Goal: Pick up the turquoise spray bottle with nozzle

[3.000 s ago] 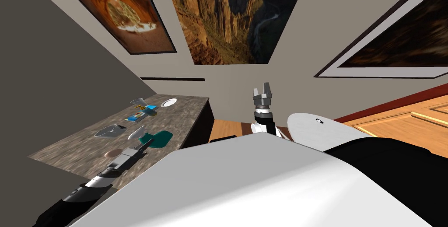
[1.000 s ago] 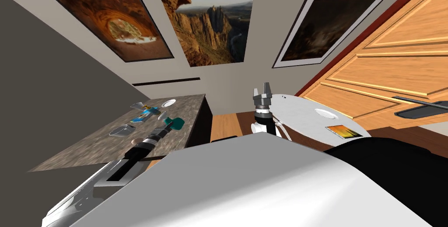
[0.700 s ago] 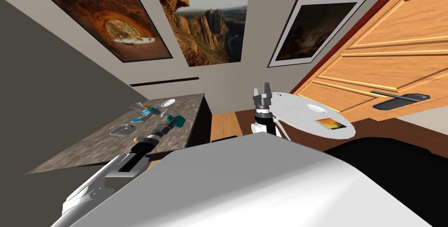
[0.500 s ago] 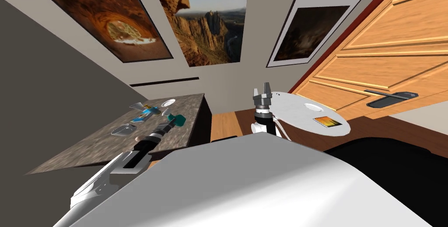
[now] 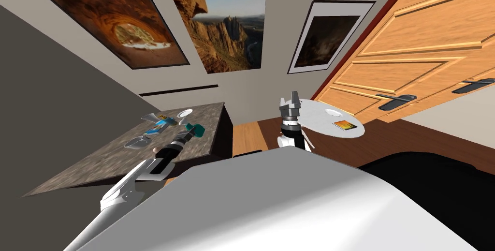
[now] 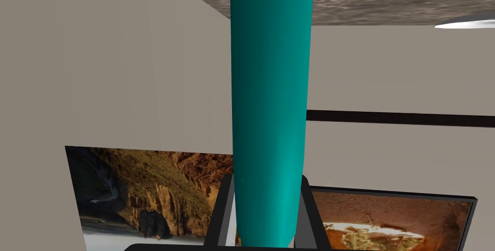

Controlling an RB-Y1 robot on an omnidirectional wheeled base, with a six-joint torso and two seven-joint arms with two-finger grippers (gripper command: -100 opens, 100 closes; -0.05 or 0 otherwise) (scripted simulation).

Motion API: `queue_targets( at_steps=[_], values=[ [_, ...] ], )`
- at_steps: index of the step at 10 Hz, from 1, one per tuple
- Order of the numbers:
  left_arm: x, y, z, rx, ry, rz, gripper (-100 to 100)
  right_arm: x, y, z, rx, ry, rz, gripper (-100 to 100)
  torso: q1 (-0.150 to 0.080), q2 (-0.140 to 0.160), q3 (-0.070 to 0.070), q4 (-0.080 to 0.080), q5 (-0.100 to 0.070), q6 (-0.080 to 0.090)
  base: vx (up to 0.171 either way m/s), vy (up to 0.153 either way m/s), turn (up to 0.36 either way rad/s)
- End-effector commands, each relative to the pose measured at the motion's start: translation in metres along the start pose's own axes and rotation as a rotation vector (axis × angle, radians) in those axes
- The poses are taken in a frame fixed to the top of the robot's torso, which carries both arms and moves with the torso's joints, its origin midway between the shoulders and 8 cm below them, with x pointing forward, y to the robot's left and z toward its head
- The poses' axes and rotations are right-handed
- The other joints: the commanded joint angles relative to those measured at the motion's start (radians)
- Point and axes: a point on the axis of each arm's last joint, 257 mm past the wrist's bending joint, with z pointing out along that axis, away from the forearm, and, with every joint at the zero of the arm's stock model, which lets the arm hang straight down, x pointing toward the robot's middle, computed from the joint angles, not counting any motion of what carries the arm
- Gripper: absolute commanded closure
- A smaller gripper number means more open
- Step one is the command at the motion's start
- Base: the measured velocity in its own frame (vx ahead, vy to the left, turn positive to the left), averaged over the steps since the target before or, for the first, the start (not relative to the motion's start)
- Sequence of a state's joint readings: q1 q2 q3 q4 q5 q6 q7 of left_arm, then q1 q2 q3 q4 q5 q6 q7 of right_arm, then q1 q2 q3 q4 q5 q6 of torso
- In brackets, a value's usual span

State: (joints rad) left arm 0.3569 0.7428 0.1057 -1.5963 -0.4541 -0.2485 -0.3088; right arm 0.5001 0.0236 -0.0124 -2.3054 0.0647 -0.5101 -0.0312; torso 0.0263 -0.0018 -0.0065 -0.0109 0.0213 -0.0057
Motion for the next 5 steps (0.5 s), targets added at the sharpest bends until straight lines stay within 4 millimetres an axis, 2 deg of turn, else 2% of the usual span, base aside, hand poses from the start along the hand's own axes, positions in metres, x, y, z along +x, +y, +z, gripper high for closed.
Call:
queue_targets(
  at_steps=[1,2,3,4,5],
  values=[
    [-0.018,-0.013,0.018,-0.004,-0.036,-0.004,100,0.0,0.0,0.0,0.0,0.0,0.0,0,0.0,0.0,0.0,0.0,0.0,0.0,-0.152,0.061,-0.173],
    [-0.015,-0.004,0.018,-0.04,-0.027,-0.004,100,0.0,0.0,0.0,0.0,0.0,0.0,0,0.0,0.002,0.001,0.001,0.0,0.003,-0.157,0.046,-0.171],
    [-0.014,0.003,0.018,-0.064,-0.02,-0.005,100,0.0,0.0,0.0,0.0,0.0,0.0,0,0.0,0.002,0.001,0.001,0.0,0.001,-0.082,0.002,-0.008],
    [-0.014,-0.003,0.018,-0.044,-0.025,-0.005,100,0.0,0.0,0.0,0.0,0.0,0.0,0,-0.001,0.0,0.0,0.0,0.0,0.0,-0.028,-0.003,0.013],
    [-0.013,-0.001,0.018,-0.051,-0.022,-0.005,0,0.0,0.0,0.0,0.0,0.0,0.0,0,-0.002,-0.004,-0.002,0.0,-0.001,0.001,-0.008,0.001,0.001]
  ],
)
